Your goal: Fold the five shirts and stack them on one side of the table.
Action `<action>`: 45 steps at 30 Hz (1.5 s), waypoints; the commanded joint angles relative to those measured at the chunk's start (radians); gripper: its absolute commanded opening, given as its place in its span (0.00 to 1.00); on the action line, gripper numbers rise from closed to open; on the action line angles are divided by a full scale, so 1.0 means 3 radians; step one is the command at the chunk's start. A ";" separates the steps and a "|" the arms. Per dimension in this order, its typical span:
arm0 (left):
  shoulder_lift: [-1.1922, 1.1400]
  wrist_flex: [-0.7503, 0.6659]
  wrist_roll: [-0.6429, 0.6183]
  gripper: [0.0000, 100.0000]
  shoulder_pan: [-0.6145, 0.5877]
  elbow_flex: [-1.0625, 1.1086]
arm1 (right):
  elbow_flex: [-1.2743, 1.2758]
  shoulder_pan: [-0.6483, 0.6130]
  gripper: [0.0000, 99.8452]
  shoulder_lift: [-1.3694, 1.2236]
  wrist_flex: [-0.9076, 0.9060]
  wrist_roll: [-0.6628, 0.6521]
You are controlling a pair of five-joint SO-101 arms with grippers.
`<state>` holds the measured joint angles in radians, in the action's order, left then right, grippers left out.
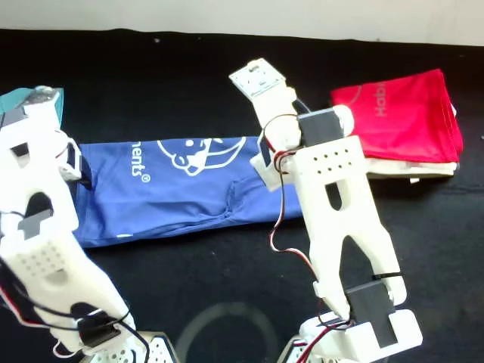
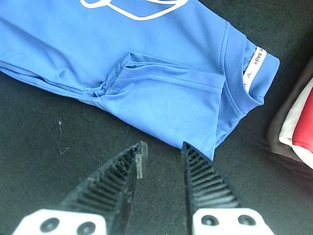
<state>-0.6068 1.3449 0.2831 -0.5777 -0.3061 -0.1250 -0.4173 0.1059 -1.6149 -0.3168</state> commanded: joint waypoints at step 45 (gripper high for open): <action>-0.0176 0.1417 0.0460 0.01 -0.0407 -0.1537 | 0.1788 0.0570 0.02 0.1578 0.0529 0.0010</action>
<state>-0.8815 1.7591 0.4181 -0.7772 -0.8999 0.2616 -0.2793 0.4772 -1.5459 -0.3168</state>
